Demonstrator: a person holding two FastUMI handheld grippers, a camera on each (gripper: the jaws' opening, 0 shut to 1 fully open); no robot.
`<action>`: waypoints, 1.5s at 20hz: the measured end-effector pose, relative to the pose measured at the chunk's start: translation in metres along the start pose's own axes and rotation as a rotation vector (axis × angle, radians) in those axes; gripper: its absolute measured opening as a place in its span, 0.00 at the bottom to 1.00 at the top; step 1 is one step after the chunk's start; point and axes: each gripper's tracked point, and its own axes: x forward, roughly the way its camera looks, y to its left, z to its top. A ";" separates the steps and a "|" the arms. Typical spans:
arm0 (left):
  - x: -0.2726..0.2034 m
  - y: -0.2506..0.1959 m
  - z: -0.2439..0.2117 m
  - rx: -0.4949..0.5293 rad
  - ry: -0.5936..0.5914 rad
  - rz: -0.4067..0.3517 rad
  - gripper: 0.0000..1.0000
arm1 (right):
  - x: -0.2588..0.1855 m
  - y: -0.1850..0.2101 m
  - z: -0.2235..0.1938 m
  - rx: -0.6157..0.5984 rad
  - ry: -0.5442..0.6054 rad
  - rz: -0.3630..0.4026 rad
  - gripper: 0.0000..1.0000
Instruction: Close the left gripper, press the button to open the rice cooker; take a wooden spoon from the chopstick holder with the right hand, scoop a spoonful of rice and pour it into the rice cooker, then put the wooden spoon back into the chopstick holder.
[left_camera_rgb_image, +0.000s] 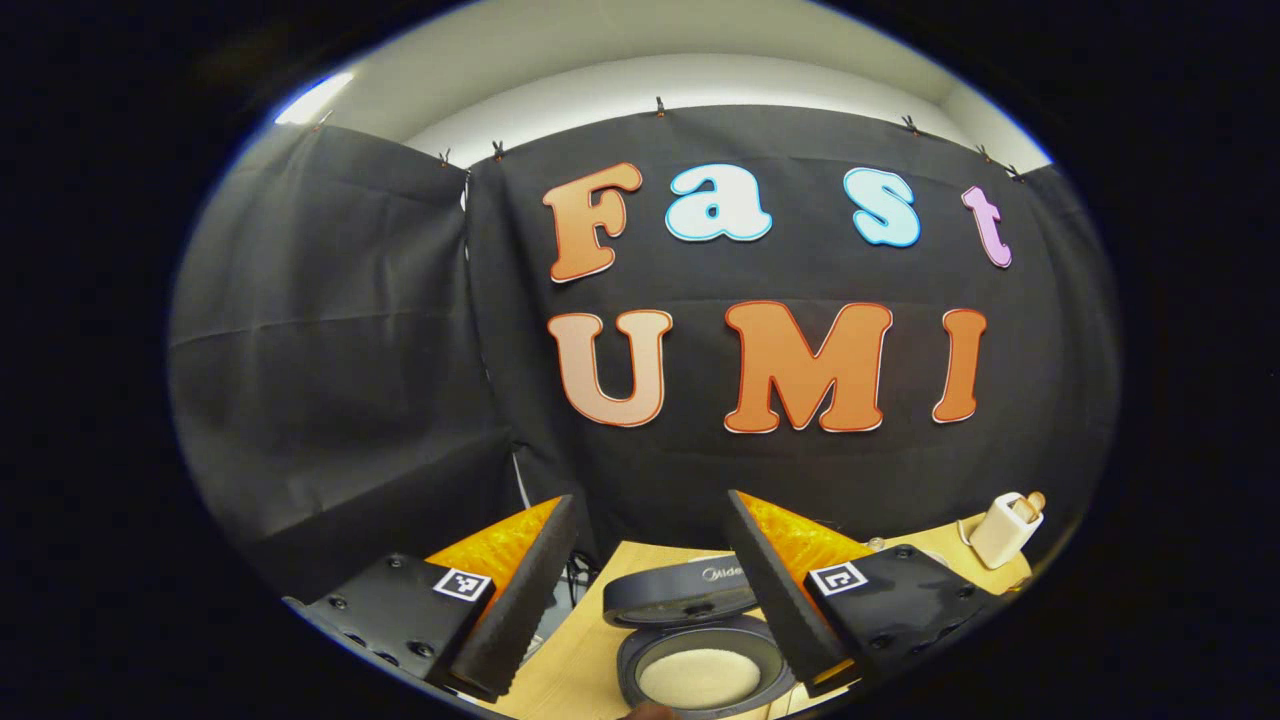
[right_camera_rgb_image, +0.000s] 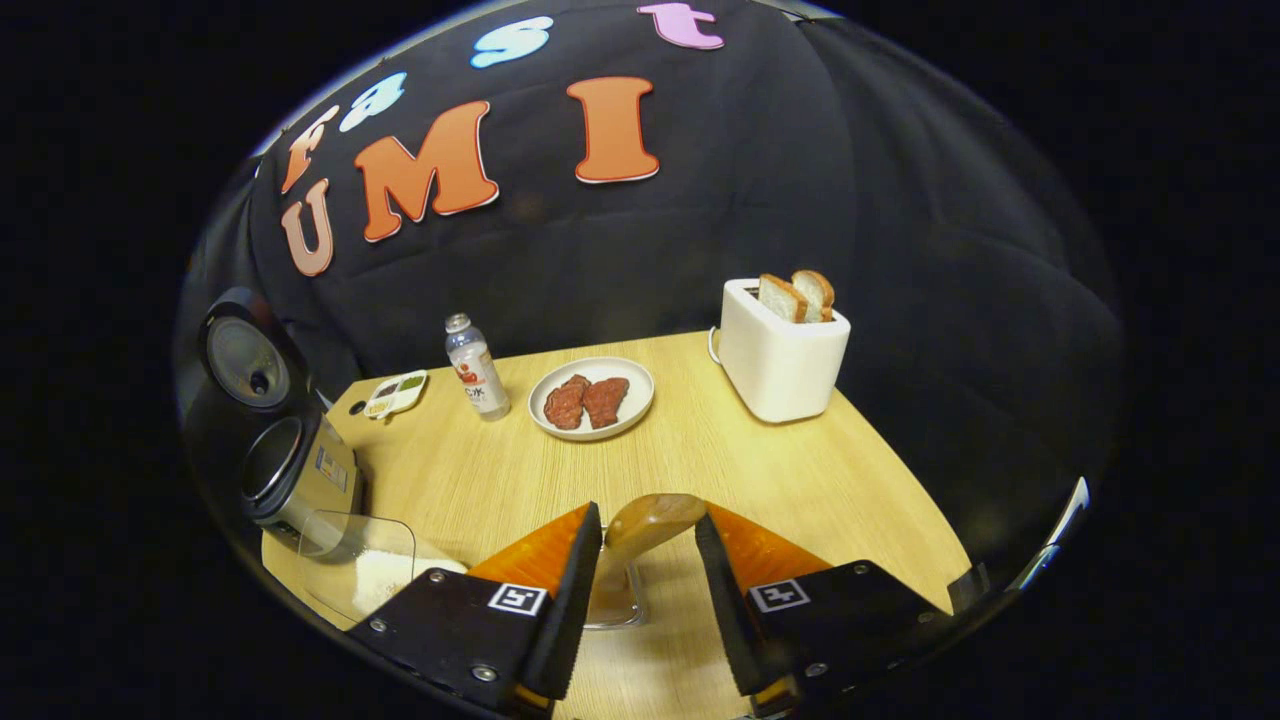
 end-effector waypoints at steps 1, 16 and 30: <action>0.014 -0.003 0.000 0.008 0.033 -0.008 1.00 | -0.006 0.001 0.010 0.001 -0.025 0.003 0.66; 0.122 -0.055 -0.155 -0.148 0.657 -0.050 0.95 | -0.047 0.018 0.055 -0.050 -0.131 0.004 0.80; 0.008 -0.080 -0.295 -0.027 1.119 -0.123 0.94 | -0.044 0.054 0.055 -0.098 -0.128 0.110 0.80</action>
